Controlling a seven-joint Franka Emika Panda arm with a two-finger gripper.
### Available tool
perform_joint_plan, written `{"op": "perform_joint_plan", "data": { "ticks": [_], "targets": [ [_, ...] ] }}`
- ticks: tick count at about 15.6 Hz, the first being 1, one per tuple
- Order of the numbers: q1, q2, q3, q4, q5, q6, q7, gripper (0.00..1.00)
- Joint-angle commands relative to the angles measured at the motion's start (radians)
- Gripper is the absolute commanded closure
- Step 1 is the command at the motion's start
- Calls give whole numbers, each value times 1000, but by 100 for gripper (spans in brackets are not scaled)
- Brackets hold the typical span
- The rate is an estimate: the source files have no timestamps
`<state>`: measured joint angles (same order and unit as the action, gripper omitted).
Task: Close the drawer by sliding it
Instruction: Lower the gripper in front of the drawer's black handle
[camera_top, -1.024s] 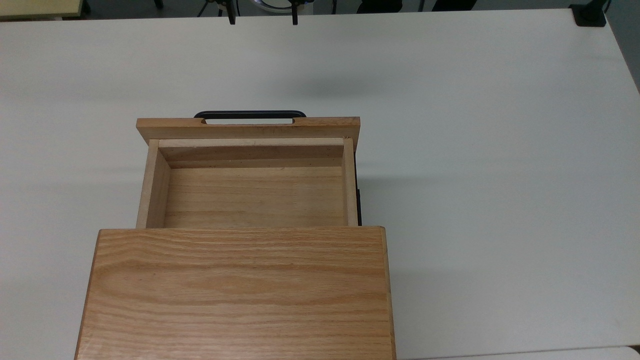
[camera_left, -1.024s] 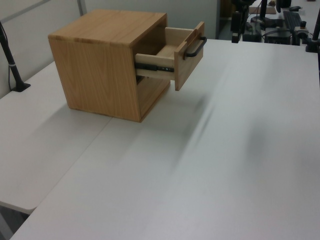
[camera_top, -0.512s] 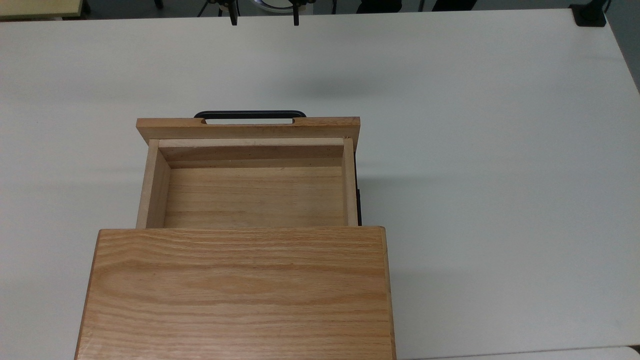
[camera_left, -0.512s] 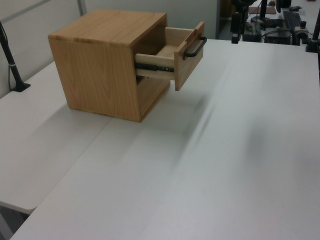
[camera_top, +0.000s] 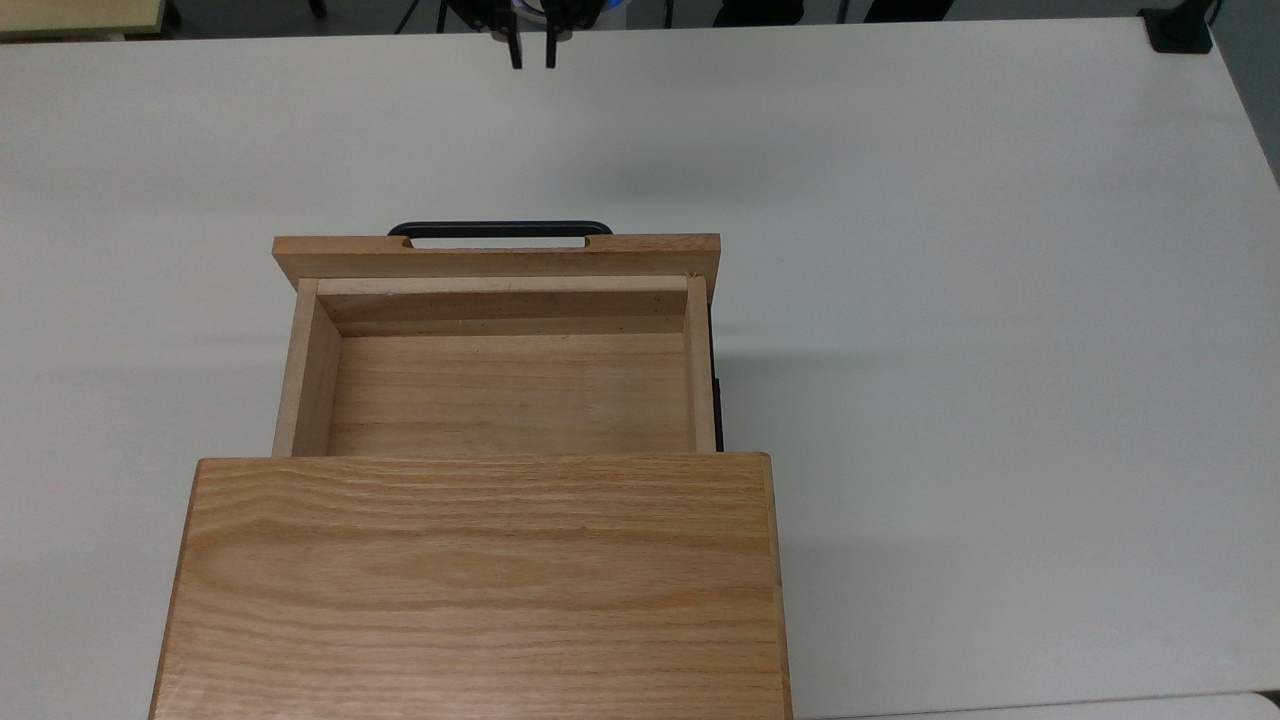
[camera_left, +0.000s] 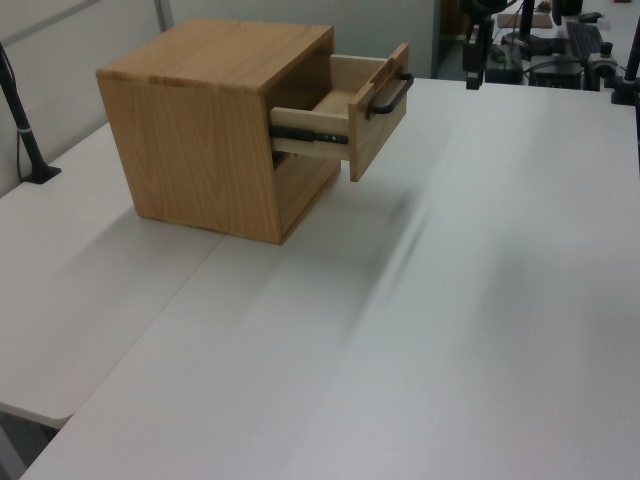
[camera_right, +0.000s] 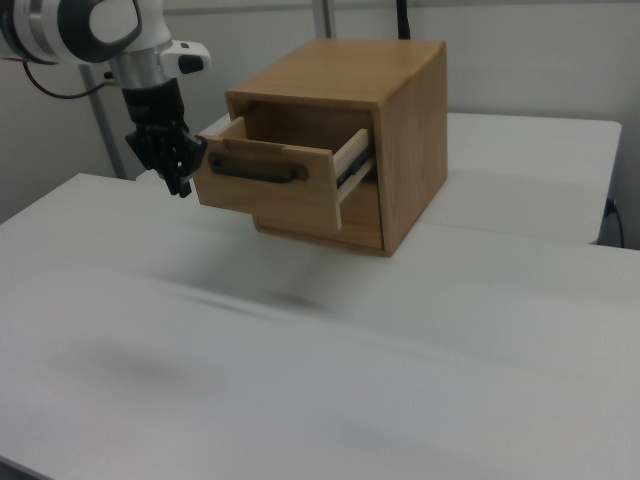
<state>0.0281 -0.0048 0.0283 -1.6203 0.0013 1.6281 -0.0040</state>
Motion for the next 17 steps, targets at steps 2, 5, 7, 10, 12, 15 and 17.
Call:
{"op": "perform_joint_plan", "data": {
  "ticks": [2, 5, 7, 10, 12, 15, 17],
  "targets": [
    [-4, 57, -4, 19, 19, 12, -117, 100],
    [-5, 84, -7, 19, 19, 64, -110, 100],
    [-20, 120, -7, 20, 20, 101, -103, 100],
    [-27, 163, -7, 22, 17, 171, -99, 100],
    [-34, 195, -7, 36, 22, 234, -97, 100],
    [-37, 262, -7, 74, 29, 311, -99, 100],
    [-46, 311, -7, 115, 57, 363, -99, 100]
  ]
}}
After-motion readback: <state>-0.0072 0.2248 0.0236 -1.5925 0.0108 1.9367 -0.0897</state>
